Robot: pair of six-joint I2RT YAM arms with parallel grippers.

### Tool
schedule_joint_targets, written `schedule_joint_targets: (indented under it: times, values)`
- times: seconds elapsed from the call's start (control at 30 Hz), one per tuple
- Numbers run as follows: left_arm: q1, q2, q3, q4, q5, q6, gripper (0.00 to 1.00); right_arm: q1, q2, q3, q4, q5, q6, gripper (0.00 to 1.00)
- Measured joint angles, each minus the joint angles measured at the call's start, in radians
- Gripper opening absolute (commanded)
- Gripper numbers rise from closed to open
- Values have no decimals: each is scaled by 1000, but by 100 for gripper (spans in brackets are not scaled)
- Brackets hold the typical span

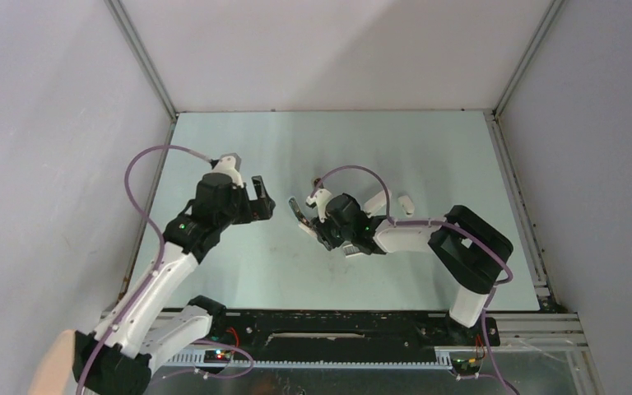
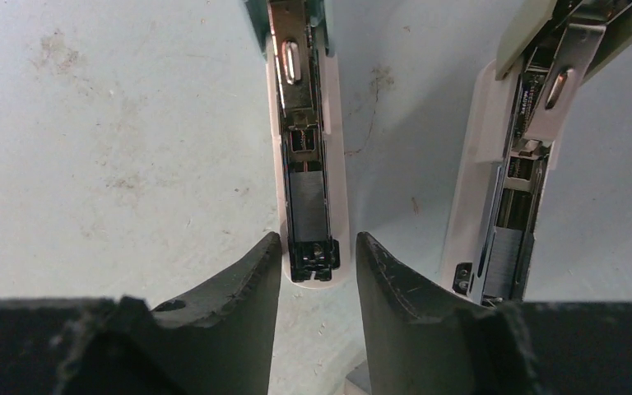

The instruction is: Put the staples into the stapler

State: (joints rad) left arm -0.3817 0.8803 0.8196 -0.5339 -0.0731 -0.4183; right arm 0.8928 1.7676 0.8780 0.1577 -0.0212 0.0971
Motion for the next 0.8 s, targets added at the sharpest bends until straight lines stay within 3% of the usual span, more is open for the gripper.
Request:
schedule_joint_targets:
  times: [0.13, 0.5, 0.8]
  values:
    - [0, 85, -3, 70, 44, -44, 100, 0, 15, -7, 25, 0, -1, 33]
    - [0, 259, -76, 337, 108, -165, 86, 3, 16, -33, 90, 1, -5, 21]
    - [1, 425, -93, 490, 157, -211, 56, 14, 41, -43, 166, 23, -11, 19]
